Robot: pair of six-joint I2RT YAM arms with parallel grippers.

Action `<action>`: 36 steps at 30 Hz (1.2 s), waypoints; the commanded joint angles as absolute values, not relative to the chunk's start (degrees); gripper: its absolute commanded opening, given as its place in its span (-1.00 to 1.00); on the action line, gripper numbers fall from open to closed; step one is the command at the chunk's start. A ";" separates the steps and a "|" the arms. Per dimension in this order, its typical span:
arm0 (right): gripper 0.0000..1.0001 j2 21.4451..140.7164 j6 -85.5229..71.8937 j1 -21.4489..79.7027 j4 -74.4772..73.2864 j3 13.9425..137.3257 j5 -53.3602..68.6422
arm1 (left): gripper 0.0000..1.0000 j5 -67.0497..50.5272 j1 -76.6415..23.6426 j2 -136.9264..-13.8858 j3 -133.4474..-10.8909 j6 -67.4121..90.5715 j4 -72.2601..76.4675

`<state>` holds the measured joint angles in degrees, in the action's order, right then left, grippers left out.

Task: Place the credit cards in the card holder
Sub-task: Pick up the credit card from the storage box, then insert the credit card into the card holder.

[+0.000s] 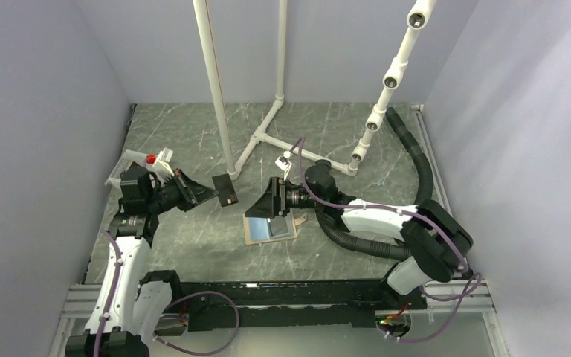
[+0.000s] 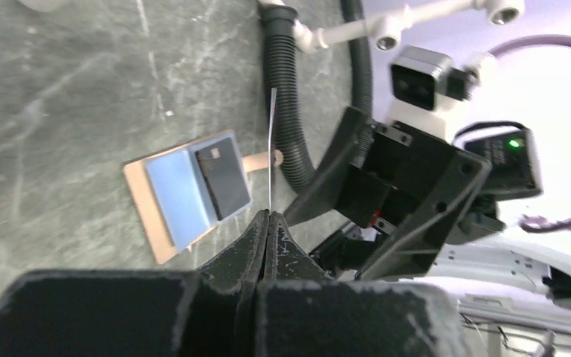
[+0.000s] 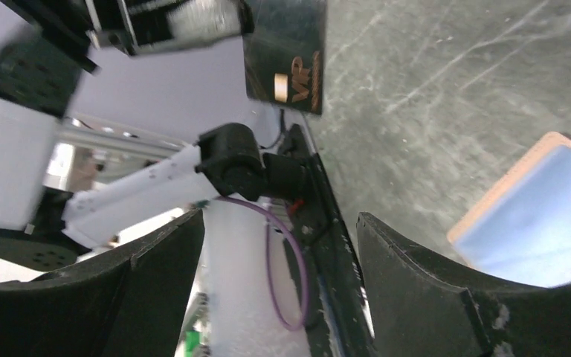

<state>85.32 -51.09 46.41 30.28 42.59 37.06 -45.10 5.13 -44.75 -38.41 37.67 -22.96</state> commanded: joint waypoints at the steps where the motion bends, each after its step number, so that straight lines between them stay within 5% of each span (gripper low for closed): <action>1: 0.55 89.68 -68.38 46.50 55.34 40.44 38.39 | -1.00 -54.57 3.74 -42.80 -32.78 53.64 1.52; 12: 0.18 93.35 -73.15 44.55 59.58 41.90 35.43 | -1.00 -58.13 2.31 -44.55 -29.15 57.69 7.72; 17: -0.34 94.99 -74.79 44.05 62.03 43.06 35.94 | -1.00 -58.10 1.32 -44.60 -27.64 57.68 8.42; 20: -0.48 95.83 -74.42 43.77 61.69 43.65 36.08 | -1.00 -58.27 0.40 -44.69 -26.29 59.34 10.62; 24: -1.00 96.36 -72.51 43.22 58.76 43.76 36.70 | -1.00 -57.07 -2.27 -45.38 -25.69 58.43 9.67; 26: -1.00 94.19 -68.70 42.19 52.18 42.28 36.62 | -0.98 -54.23 -3.50 -47.02 -27.14 54.94 2.83; 31: -1.00 88.99 -42.05 40.61 2.78 49.72 33.45 | -0.17 -43.56 -9.66 -53.82 -31.57 45.33 -10.33; 34: -1.00 87.15 -34.70 40.08 -10.99 50.87 29.67 | -0.09 -37.19 -16.86 -58.19 -32.02 44.03 -7.60; 36: -1.00 86.97 -31.84 40.08 -16.14 51.90 28.10 | -0.28 -33.91 -20.35 -62.02 -33.92 42.21 -7.76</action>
